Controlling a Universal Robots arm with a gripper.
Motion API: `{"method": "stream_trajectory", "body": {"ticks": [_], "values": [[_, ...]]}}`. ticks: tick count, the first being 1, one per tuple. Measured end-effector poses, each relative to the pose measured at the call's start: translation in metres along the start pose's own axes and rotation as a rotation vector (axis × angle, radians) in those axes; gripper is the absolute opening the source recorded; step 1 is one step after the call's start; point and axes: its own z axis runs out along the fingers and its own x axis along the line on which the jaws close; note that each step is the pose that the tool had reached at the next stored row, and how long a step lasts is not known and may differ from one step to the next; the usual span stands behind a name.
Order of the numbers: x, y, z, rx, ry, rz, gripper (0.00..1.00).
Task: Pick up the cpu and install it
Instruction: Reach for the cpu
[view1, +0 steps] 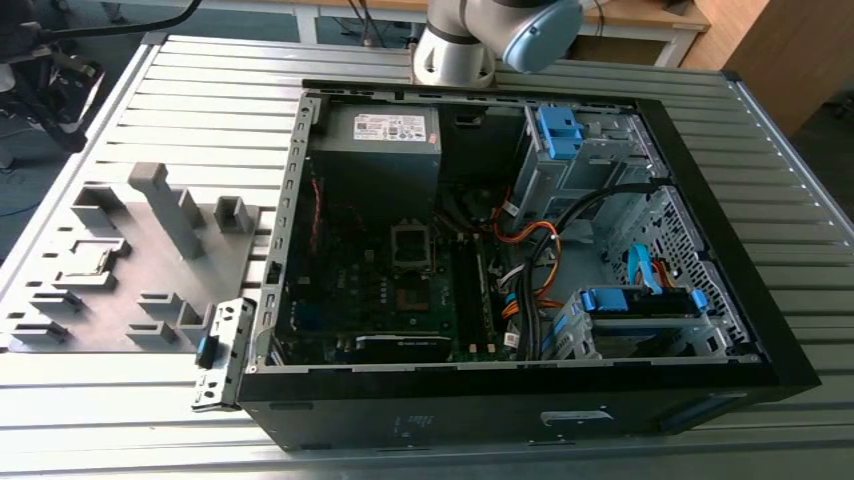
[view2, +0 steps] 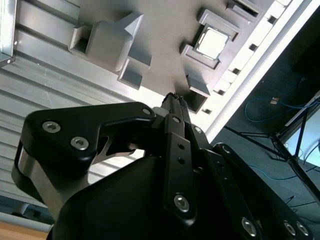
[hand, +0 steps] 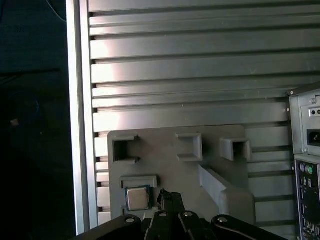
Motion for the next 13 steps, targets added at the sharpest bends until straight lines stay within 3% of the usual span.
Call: {"method": "stream_trajectory", "body": {"ticks": [13], "values": [[0.0013, -0.0196, 0.0006, 0.0, 0.0, 0.0, 0.11]]}}
